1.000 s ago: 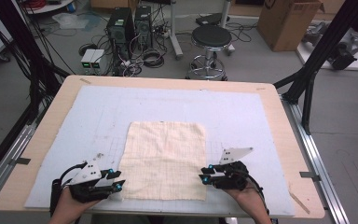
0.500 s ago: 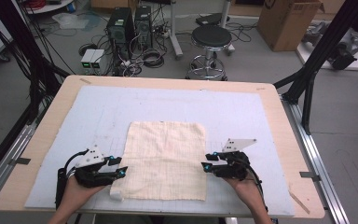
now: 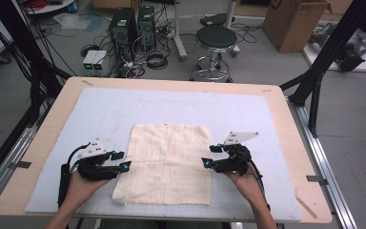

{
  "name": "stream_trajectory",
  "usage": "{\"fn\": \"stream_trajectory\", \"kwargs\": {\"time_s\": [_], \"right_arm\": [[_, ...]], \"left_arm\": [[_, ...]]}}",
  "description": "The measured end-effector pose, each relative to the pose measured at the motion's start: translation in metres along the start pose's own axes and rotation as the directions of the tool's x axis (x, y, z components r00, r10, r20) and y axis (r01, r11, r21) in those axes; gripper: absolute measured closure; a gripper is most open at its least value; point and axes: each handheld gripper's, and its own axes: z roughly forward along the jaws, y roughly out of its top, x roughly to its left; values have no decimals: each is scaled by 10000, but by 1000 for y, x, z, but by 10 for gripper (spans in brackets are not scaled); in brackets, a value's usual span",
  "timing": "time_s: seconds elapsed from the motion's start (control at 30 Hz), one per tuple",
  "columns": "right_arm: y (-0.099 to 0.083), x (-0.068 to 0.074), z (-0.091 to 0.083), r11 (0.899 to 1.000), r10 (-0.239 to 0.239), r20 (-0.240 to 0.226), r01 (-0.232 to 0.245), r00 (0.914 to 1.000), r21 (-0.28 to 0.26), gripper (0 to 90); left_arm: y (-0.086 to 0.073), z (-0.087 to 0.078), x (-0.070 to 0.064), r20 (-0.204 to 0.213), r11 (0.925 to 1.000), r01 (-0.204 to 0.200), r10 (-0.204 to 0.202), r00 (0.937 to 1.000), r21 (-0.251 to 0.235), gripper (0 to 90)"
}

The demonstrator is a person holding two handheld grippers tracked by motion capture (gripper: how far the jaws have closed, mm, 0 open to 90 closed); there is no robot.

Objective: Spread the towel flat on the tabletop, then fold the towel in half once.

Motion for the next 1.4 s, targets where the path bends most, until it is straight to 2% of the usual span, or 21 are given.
{"fn": "stream_trajectory", "kwargs": {"time_s": [0.23,0.27,0.37,0.5,0.6,0.7,0.77,0.9,1.2,1.23,1.33,1.4], "right_arm": [[9,-7,5,9999,85,79,-84,9999,-120,342],[9,-8,5,9999,94,89,-93,9999,-128,343],[12,-9,8,9999,122,61,-121,9999,-82,347],[17,-10,12,10000,67,19,-67,10000,-36,350],[20,-11,15,9999,76,2,-76,10000,-74,350],[22,-12,20,9999,55,-23,-55,10000,131,350],[24,-14,20,9999,97,18,-97,10000,82,350],[31,-19,19,9997,215,187,-213,9996,-115,361],[47,-39,27,9996,230,589,-241,9980,178,407],[49,-42,29,9993,260,675,-277,9974,240,413],[55,-51,36,9982,281,831,-324,9961,513,452],[58,-56,38,9980,320,993,-372,9945,509,488]], "left_arm": [[13,3,11,-116,9992,352,-355,9993,-195,436],[15,4,13,-144,9997,221,-222,9996,-97,432],[22,5,16,-197,9995,202,-207,9996,-250,428],[33,8,17,-222,9998,-27,23,9998,-181,428],[39,11,18,-152,9998,-48,45,9999,-201,428],[44,17,19,-112,9999,-67,66,9999,-92,432],[48,19,19,-97,9999,-129,128,9999,-100,434],[54,25,25,-139,9999,25,-27,9999,-100,439],[70,45,43,-574,9996,244,-236,9981,121,460],[72,49,46,-667,9997,136,-123,9977,185,463],[74,59,54,-932,9988,479,-464,9946,141,483],[73,67,61,-1153,9974,703,-679,9910,171,496]]}}
